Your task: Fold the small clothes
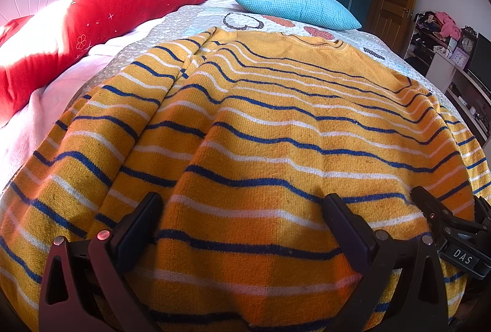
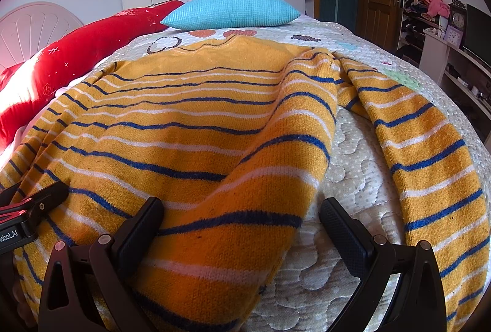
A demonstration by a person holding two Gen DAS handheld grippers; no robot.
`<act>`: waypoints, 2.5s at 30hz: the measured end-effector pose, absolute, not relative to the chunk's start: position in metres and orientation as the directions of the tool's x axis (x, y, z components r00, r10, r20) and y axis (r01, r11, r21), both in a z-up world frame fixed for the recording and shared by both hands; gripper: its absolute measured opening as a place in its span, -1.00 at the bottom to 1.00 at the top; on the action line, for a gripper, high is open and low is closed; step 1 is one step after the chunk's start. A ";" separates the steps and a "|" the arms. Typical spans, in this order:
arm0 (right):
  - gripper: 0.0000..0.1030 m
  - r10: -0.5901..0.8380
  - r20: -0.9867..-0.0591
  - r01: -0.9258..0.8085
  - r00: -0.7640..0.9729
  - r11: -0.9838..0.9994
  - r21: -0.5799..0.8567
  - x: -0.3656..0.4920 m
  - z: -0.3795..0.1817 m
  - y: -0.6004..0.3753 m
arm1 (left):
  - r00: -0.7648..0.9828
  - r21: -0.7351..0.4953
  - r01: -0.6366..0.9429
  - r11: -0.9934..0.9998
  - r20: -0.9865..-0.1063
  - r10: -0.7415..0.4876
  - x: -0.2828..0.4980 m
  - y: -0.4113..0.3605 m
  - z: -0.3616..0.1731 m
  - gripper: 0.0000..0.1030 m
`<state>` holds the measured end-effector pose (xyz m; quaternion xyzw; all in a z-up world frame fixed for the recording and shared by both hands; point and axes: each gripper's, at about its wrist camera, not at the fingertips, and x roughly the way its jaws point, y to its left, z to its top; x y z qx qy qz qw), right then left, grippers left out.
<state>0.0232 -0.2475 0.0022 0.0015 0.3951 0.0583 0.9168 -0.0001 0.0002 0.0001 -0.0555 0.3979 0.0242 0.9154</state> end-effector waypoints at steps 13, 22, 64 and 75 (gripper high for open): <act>1.00 0.108 -0.723 -0.106 0.682 0.993 0.049 0.023 0.003 -0.248 | 0.683 -0.083 -0.089 0.993 -0.730 0.000 0.000 0.000 0.000 1.00; 1.00 0.119 -0.737 -0.114 0.666 0.992 0.058 0.024 0.003 -0.247 | 0.635 -0.003 -0.108 0.994 -0.769 0.067 0.015 -0.011 -0.002 1.00; 1.00 0.179 -0.657 -0.148 0.733 0.984 0.104 0.003 0.001 -0.252 | 0.673 0.055 -0.151 0.987 -0.726 0.143 0.003 -0.016 -0.002 1.00; 1.00 0.170 -0.648 -0.147 0.743 0.985 0.091 0.000 0.001 -0.253 | 0.671 0.053 -0.150 0.987 -0.728 0.141 0.002 -0.016 -0.003 1.00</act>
